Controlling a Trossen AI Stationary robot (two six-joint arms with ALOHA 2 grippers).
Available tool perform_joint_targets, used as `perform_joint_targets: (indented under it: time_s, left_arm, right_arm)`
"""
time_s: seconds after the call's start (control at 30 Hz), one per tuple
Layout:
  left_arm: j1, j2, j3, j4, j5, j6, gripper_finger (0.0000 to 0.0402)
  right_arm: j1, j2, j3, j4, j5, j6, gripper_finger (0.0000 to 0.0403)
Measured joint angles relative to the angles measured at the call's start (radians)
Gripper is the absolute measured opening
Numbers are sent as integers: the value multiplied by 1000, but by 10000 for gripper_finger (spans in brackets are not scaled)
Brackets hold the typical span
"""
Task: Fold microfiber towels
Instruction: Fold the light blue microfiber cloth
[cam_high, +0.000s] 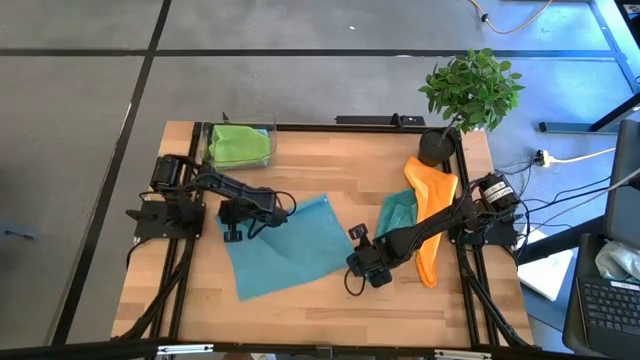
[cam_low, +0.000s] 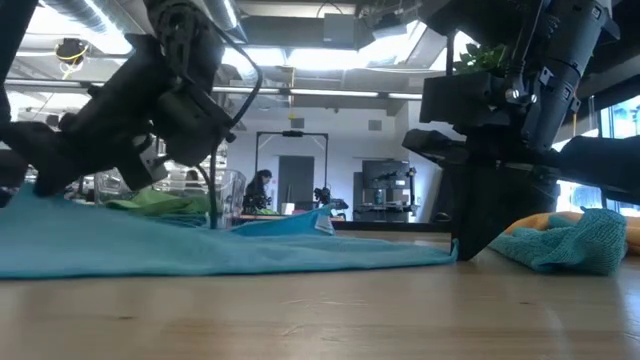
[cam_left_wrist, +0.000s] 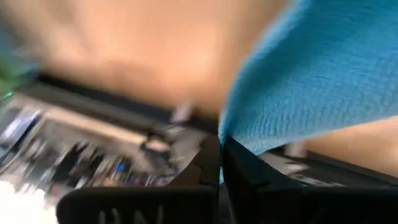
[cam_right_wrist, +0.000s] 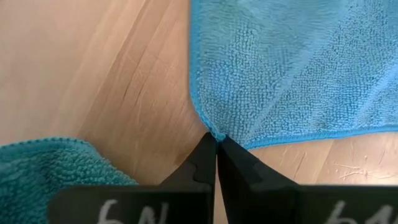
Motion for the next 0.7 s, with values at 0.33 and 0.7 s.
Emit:
perform_joint_targets:
  time_s: [0.33, 0.7]
  left_arm:
    - [-1, -33, -1, -75, 127, -165, 5]
    - [-75, -143, -1, -112, -41, -201, 5]
  right_arm:
    - [-1, 0, 0, 0, -2, 26, 20]
    - [1, -3, 0, 4, 94, 11, 88]
